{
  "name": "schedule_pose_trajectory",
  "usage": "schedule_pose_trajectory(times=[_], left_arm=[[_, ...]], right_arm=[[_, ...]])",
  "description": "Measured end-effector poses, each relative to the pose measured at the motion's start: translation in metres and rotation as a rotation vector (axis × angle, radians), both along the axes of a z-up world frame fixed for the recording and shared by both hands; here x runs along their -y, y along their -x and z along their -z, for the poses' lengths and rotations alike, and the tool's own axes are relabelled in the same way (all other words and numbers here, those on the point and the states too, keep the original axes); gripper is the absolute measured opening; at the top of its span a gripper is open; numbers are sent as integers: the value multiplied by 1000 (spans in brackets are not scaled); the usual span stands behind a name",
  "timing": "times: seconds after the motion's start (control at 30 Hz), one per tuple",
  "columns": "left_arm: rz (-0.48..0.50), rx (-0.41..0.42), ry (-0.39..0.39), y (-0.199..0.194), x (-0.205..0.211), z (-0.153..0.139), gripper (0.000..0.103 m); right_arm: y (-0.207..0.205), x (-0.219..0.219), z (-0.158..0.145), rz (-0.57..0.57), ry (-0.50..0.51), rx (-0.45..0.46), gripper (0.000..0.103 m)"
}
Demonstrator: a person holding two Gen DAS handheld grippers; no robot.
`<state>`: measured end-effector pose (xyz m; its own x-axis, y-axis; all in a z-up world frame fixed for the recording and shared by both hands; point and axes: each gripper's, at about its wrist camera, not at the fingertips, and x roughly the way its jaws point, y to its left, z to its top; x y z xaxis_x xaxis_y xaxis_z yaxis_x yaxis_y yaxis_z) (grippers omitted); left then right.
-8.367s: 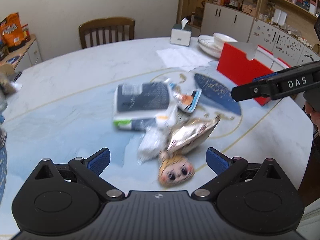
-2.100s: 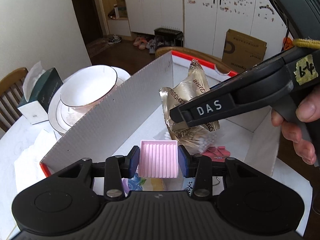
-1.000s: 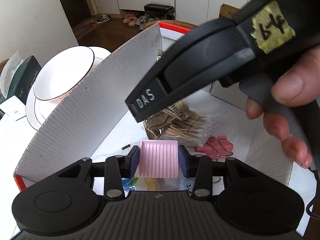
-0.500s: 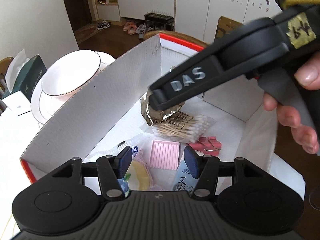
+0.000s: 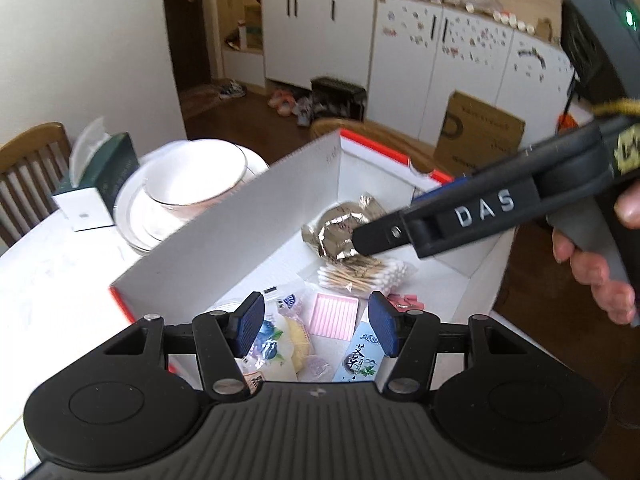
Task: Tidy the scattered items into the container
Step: 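Move both open tools back over the remaining items on the table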
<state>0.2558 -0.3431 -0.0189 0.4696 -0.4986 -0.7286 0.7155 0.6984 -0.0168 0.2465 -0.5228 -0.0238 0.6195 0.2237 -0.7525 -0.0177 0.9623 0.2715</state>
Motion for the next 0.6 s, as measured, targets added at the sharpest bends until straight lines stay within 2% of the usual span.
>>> schedule_pose_trajectory(times=[0.27, 0.37, 0.6], left_arm=[[-49, 32, 62, 24, -42, -21, 56], [-69, 17, 84, 32, -62, -23, 63], [-133, 25, 96, 51, -115, -26, 66]], right_arm=[[23, -24, -14, -47, 21, 67, 76], [31, -35, -18, -62, 14, 99, 78], [49, -72, -24, -111, 24, 146, 87]])
